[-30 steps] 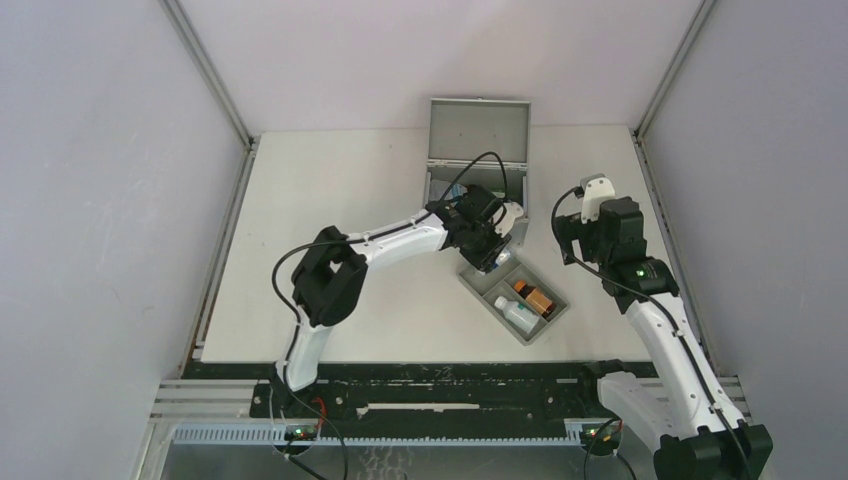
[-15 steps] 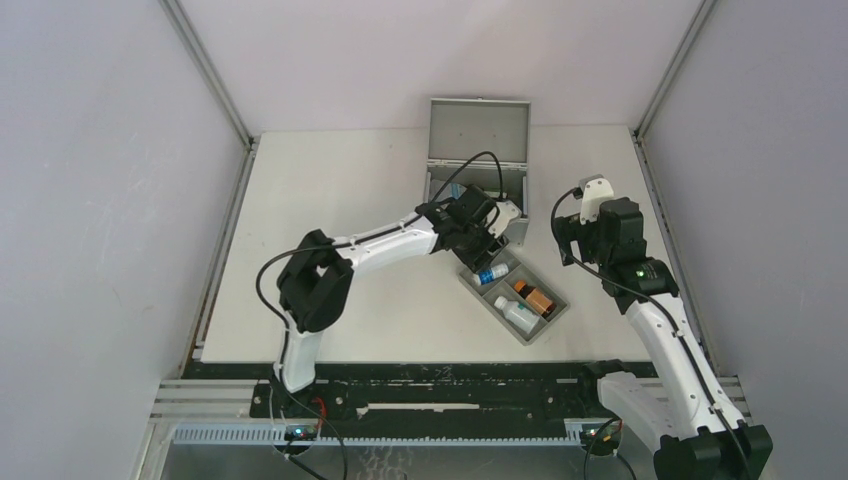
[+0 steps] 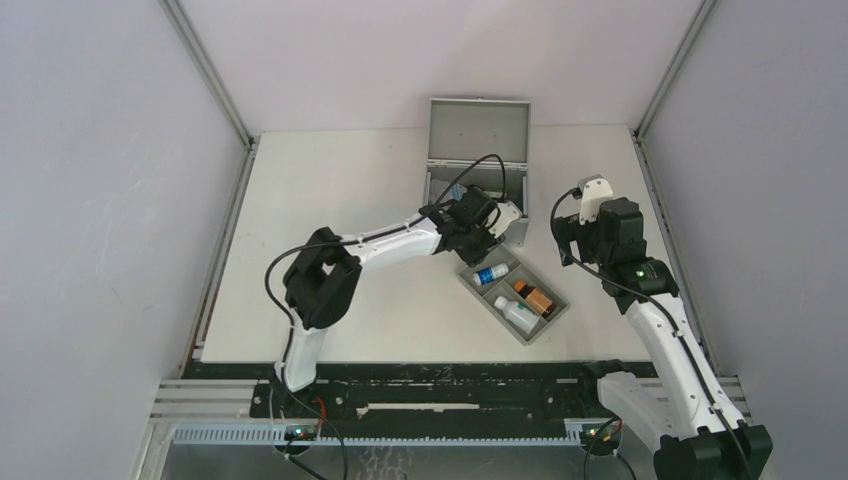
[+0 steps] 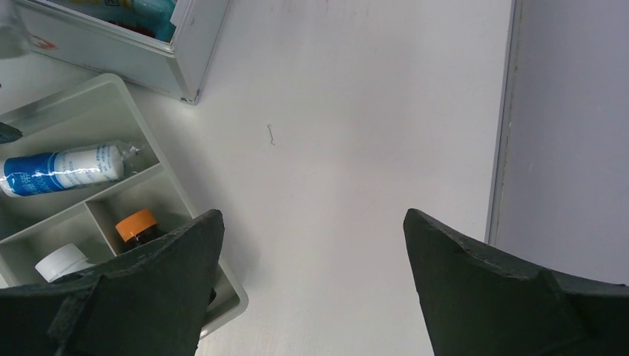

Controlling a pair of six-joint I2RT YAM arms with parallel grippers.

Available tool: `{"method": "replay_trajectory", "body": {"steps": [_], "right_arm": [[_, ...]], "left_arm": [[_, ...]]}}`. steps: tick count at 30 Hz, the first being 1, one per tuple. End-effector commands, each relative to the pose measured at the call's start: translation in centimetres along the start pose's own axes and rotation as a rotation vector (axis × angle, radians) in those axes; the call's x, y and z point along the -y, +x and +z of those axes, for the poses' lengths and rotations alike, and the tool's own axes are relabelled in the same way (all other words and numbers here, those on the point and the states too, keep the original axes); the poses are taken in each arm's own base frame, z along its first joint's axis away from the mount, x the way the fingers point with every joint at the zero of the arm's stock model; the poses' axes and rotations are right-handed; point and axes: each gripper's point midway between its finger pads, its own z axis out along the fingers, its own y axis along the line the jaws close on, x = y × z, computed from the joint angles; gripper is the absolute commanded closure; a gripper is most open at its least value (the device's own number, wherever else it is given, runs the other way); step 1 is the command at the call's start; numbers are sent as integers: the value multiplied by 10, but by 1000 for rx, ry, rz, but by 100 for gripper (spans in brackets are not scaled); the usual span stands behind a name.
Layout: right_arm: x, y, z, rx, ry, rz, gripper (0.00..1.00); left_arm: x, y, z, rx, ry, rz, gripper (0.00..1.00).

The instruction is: Organize the medicine kit

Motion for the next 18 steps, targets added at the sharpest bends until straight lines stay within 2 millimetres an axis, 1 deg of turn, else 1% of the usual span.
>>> {"method": "replay_trajectory", "body": {"steps": [1, 3, 7, 12, 15, 18], "right_arm": [[-2, -7, -1, 31, -9, 3, 10], [-3, -7, -1, 31, -12, 2, 10], [-4, -6, -1, 28, -18, 0, 10], [-6, -6, 0, 25, -26, -4, 10], [-7, -7, -2, 32, -28, -9, 10], [-8, -7, -1, 31, -32, -16, 10]], "left_arm": [[-5, -8, 11, 22, -7, 21, 58], [-4, -4, 15, 10, -2, 20, 62], [-3, 5, 18, -9, 4, 17, 73], [-5, 17, 12, -9, -14, 7, 84], [-8, 31, 9, -21, -29, -12, 90], [-11, 45, 3, -32, -44, -26, 93]]}}
